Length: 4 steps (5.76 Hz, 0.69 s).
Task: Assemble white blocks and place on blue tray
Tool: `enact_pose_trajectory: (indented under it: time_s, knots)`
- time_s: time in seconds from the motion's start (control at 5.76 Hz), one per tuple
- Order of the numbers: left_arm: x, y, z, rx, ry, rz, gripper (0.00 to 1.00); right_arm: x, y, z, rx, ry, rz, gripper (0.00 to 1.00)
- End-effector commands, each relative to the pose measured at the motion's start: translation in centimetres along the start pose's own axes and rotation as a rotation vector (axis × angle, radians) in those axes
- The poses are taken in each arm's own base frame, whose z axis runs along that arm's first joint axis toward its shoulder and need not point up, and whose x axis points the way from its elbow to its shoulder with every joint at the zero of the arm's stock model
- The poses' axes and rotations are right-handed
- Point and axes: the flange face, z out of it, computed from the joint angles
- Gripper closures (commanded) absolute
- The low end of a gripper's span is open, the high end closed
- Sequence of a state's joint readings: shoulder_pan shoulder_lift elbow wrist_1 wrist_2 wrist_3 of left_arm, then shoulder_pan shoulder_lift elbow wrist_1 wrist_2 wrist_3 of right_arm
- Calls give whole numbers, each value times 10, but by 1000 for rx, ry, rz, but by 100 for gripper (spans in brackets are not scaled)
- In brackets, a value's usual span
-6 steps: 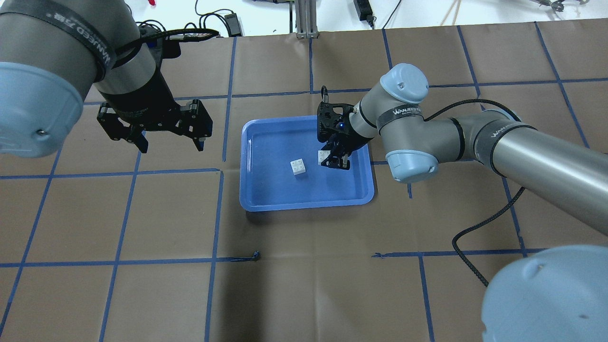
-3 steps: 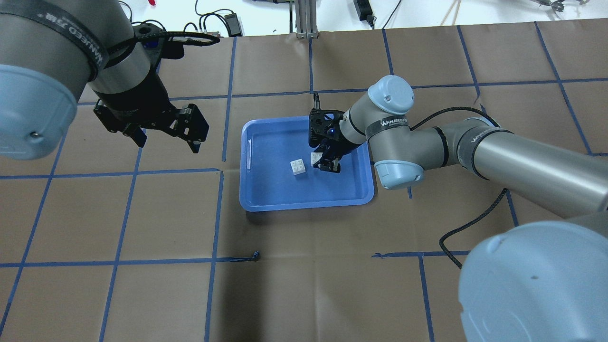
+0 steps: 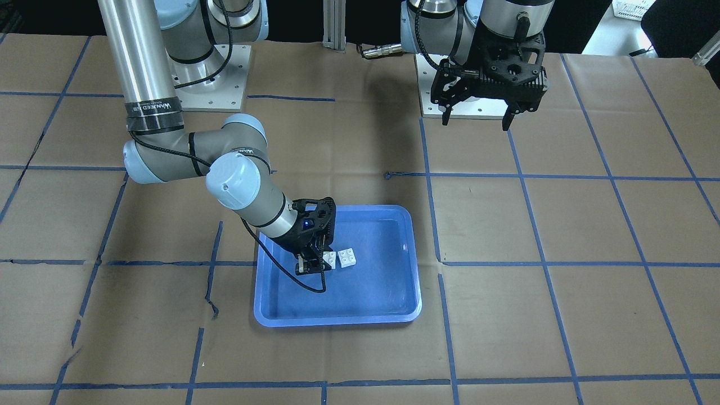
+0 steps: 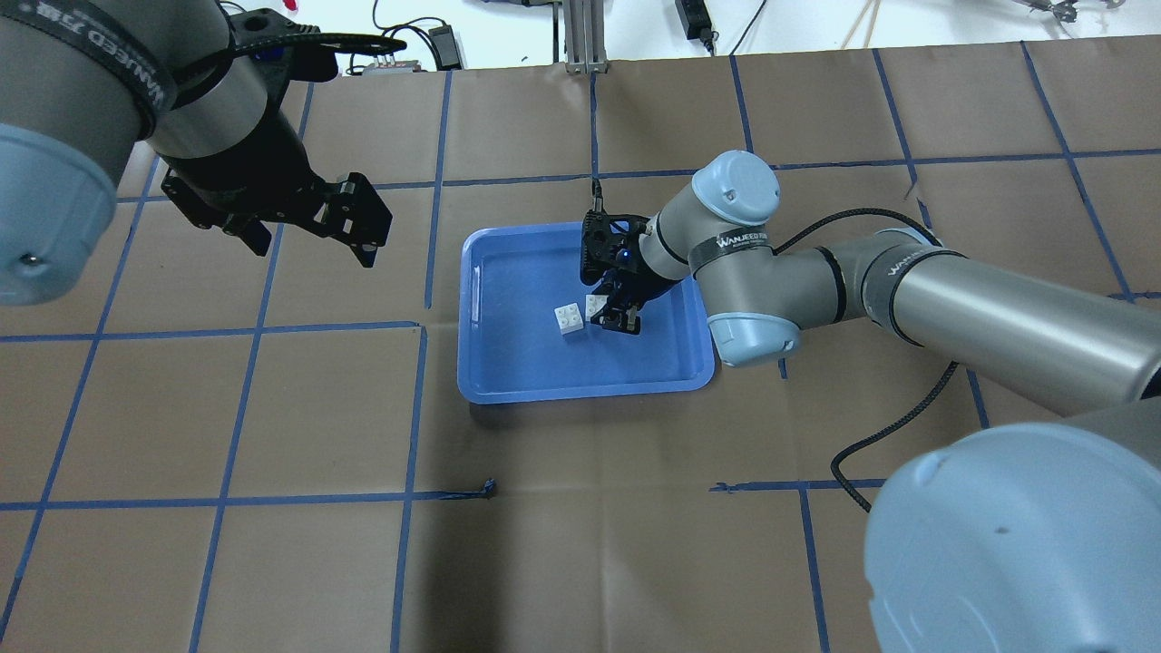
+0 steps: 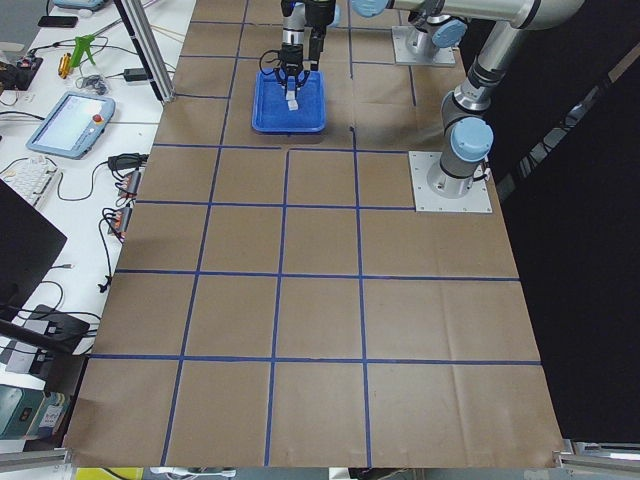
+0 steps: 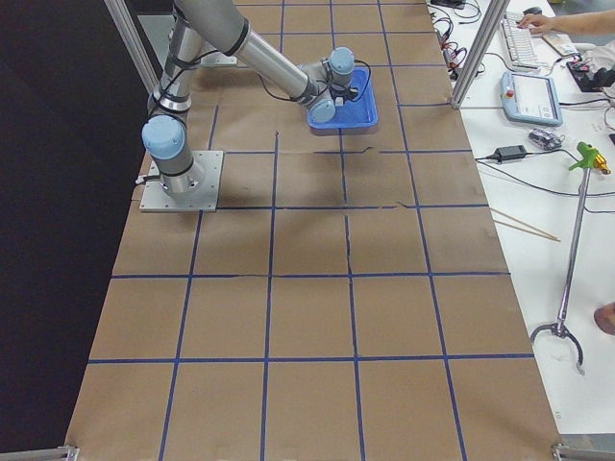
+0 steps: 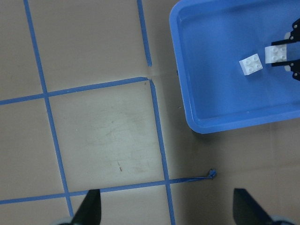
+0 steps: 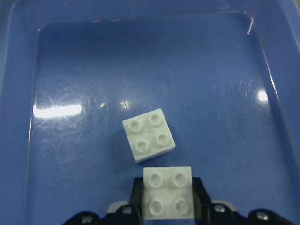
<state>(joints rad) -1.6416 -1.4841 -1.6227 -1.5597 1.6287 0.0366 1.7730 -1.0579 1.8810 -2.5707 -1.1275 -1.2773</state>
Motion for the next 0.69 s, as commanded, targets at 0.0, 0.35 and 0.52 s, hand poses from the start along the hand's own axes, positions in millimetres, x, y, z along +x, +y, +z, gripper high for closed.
enact_pose_trajectory:
  time_s: [0.0,0.35,0.52]
  knots:
    - [3,4,-5,26,0,-95,1,-2,1,4,-2,-8,5,75]
    - [3,14,-7,31,0,-98,1,-9,-7,10,-3,-21,1,75]
    - [1,12,-4,26,0,-100,1,-9,-7,10,-3,-21,4,75]
